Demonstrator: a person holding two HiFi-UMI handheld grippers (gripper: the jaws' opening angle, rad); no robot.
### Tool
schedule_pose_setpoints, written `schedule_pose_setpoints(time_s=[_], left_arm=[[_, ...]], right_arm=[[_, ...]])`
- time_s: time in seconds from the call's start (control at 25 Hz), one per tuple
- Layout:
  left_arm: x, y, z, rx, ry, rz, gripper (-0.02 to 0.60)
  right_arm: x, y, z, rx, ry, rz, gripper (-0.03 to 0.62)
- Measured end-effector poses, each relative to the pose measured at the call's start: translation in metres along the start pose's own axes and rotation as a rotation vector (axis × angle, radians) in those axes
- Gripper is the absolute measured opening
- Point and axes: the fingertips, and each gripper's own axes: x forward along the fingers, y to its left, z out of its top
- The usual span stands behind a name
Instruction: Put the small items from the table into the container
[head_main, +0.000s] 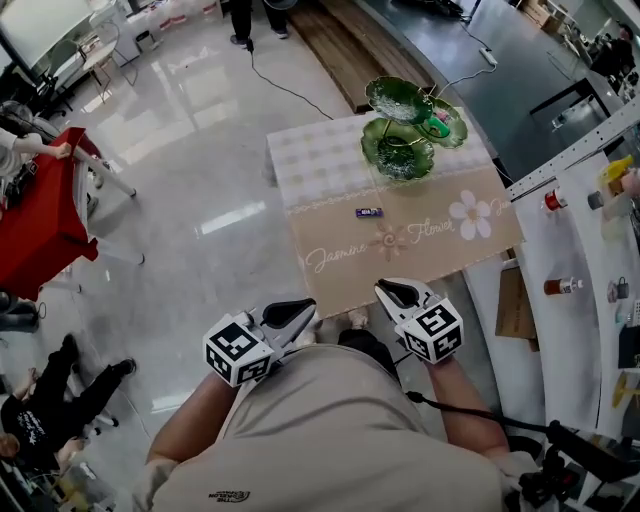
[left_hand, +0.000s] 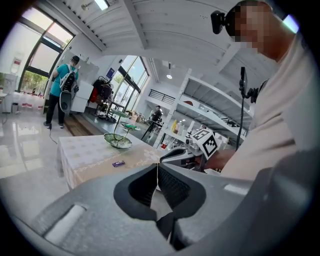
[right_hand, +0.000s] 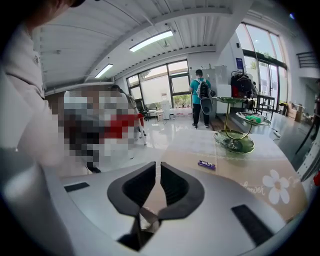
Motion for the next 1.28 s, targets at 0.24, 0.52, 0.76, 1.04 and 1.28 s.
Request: schedule_pose_setpoints(time_s=[0.24, 0.52, 0.76, 1.04, 1.28], left_arm=[[0.013, 0.014, 0.009, -0.039, -0.013, 0.074, 0.009], [0.036, 0.025, 0.023, -0.085, -0.031, 0.171, 0.009], [0.054, 0.029, 0.034, -0.113, -0.041, 0.257, 0.009], [0.065, 0.032, 0.038, -0.134, -0.034, 0.353, 0.009], [0.065, 0.029, 0.039, -0.148, -0.036, 0.443, 0.009]], right_arm=[[0.033, -0.05, -0.007, -0.066, 0.058, 0.055, 0.098], [0.08, -0.12, -0.018, -0.223, 0.157, 0.086, 0.12], [0.125, -0.163, -0.028, -0.329, 0.22, 0.146, 0.124], [0.168, -0.19, -0.047, -0.421, 0.301, 0.216, 0.129], [0.199, -0.199, -0.058, -0.507, 0.351, 0.274, 0.13]])
